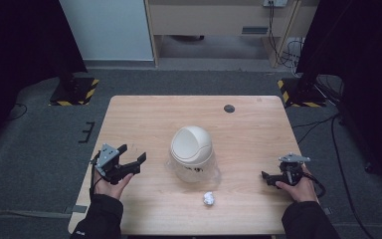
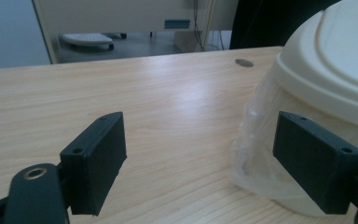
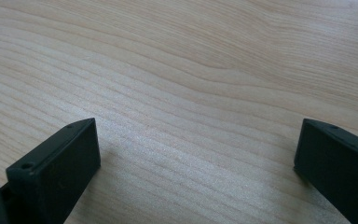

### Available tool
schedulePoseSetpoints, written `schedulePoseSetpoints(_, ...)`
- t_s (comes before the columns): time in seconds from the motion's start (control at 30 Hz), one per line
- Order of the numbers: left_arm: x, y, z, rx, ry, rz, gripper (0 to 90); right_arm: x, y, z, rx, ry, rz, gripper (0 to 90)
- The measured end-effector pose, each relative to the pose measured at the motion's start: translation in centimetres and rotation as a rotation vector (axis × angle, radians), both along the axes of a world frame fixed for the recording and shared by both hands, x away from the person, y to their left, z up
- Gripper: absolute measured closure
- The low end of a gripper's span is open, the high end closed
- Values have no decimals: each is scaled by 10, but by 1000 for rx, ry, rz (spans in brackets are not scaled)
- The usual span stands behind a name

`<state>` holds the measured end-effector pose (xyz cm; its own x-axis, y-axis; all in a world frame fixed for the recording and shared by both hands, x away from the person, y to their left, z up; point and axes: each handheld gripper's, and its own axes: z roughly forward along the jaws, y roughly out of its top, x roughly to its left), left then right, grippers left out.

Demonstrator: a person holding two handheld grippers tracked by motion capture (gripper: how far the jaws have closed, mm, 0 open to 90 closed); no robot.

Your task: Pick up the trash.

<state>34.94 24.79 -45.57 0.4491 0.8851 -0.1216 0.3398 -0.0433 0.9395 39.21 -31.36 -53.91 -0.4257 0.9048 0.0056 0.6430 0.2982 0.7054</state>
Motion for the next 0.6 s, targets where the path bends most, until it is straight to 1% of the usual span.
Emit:
schedulePoseSetpoints(0.13,-2,-4,4,-10,-18,-18,167,0,0,0,0,-1,-1,5)
schedulePoseSetpoints(0.3,-3,-8,11,-32,-40,-31,167,0,0,0,0,-1,0,5)
schedulePoseSetpoints(0.6,1,-15,24,-58,-82,-44,163,0,0,0,2,0,-2,5)
